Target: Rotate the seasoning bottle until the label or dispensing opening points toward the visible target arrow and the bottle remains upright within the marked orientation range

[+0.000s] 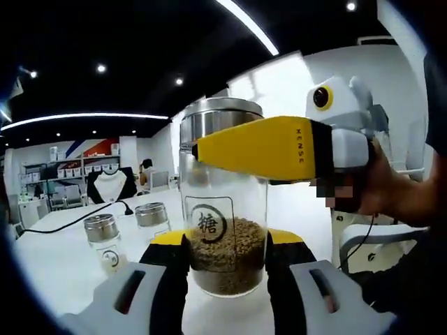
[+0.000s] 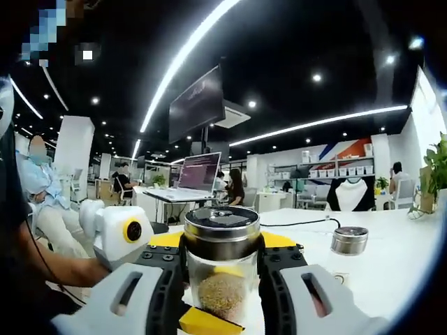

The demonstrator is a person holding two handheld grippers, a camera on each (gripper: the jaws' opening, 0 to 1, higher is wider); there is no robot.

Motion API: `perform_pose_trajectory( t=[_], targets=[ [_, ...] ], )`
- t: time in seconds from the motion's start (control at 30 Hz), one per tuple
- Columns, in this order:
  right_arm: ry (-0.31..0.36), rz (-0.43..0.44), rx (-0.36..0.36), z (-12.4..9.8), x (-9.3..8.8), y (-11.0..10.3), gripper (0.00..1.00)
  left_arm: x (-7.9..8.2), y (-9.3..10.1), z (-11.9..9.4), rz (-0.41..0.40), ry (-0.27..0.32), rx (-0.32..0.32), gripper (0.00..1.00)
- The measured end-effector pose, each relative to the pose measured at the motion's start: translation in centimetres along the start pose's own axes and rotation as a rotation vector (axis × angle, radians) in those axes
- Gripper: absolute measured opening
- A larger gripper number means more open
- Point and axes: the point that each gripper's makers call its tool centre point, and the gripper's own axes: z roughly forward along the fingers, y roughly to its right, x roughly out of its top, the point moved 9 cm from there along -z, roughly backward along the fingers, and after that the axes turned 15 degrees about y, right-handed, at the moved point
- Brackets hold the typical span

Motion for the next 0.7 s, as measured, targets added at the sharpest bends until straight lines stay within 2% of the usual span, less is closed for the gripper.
perform_pose_trajectory(
  t=[0.43,0.7],
  targets=[
    [0.006,0.032,0.064,-0.46,0.08,0.09,0.37,-0.02,0.21,-0.12,-0.037,0.01,-0.066,0.44],
    [0.026,0.037,0.075,-0.7,0.17,0.08,0.37,0.15,0.41,-0.05,-0.023,0.018,-0.061,0.44]
  ],
)
